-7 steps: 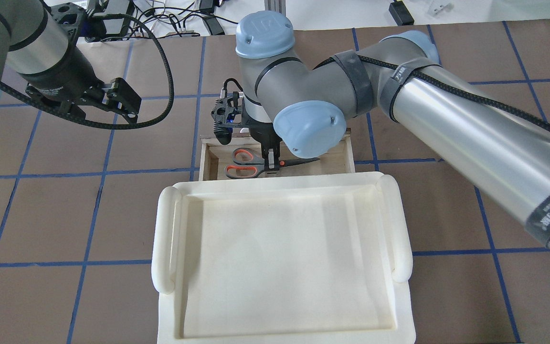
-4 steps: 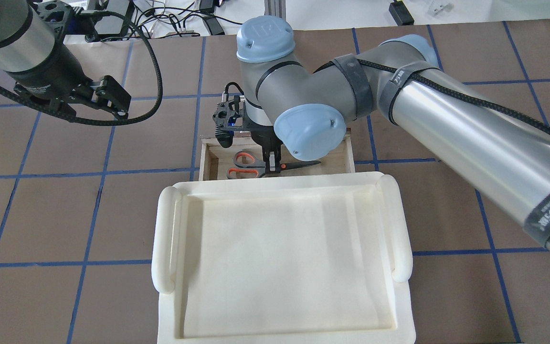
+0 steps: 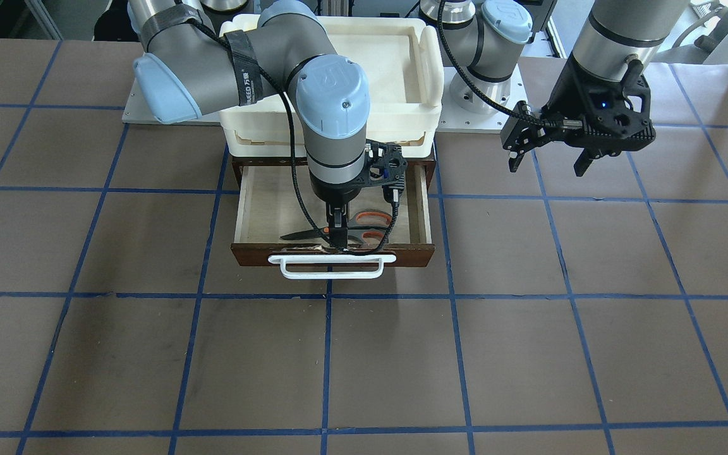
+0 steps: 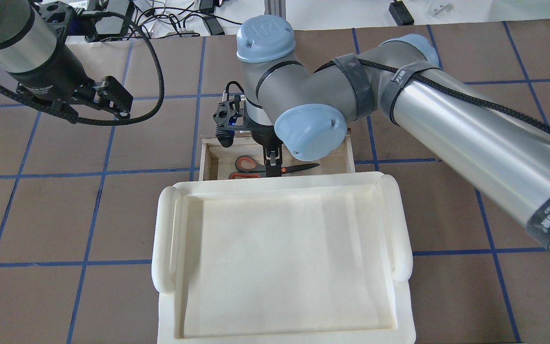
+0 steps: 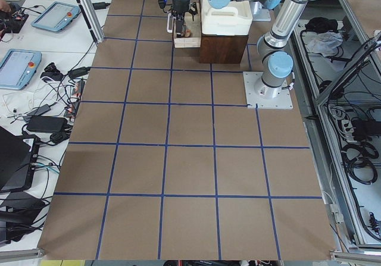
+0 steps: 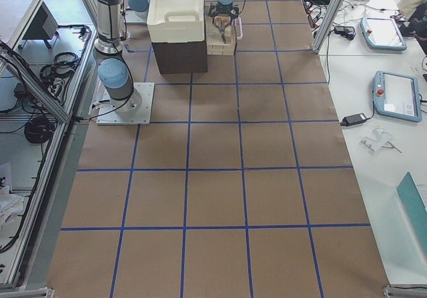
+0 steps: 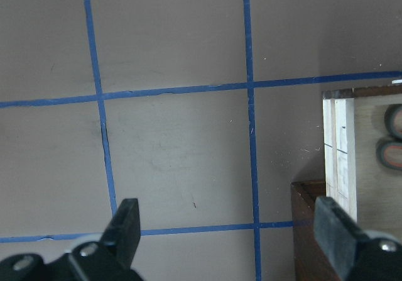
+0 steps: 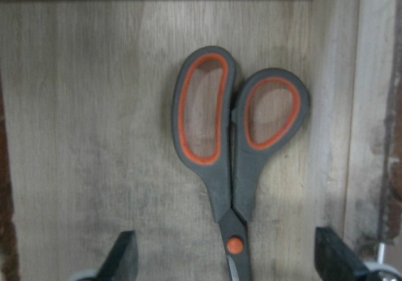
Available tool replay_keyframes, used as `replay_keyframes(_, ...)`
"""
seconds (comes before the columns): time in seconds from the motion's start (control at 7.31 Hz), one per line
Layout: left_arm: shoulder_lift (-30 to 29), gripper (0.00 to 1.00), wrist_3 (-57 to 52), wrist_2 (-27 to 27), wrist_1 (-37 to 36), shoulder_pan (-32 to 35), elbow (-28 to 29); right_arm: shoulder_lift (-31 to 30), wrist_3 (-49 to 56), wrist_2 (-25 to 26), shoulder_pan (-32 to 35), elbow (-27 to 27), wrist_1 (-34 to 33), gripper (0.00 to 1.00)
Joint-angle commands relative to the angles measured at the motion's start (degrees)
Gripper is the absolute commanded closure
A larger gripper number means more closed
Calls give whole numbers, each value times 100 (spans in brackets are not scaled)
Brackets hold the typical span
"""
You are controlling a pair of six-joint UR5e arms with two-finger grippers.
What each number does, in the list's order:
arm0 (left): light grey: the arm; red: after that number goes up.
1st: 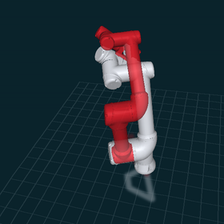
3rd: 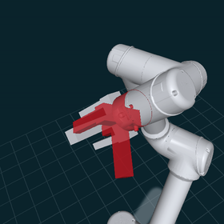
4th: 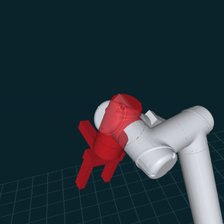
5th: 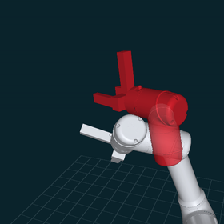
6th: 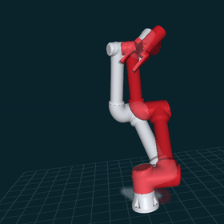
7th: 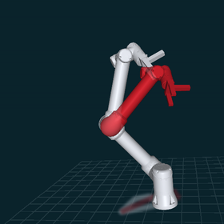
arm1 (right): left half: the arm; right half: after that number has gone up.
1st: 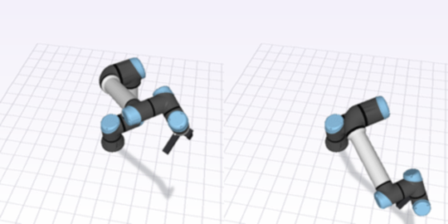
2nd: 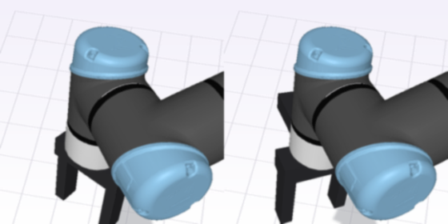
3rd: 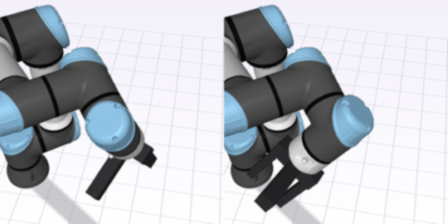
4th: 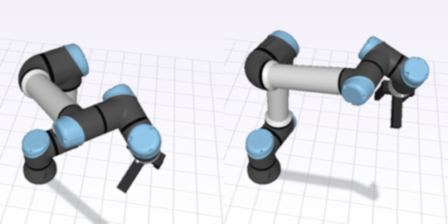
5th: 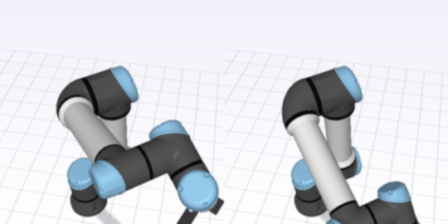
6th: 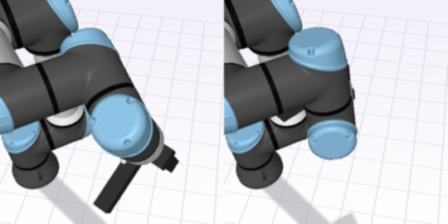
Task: Put scissors in drawer and close it
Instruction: 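Lower the scissors into the drawer and open the right gripper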
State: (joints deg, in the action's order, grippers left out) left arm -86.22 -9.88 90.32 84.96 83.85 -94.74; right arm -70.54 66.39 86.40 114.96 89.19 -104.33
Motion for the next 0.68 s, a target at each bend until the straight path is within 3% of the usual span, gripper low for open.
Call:
replay_keyframes(0.0, 8, 0, 3, 29, 12, 8, 0, -178, -307, 26, 0, -60, 0, 0)
replay_keyframes(0.41, 8, 0, -5, 47, 30, 17, -9, -748, -872, 61, -122, -86, 9, 0)
replay_keyframes(0.55, 8, 0, -14, 47, 30, 9, -9, -968, -1569, 253, -201, -69, 44, 0)
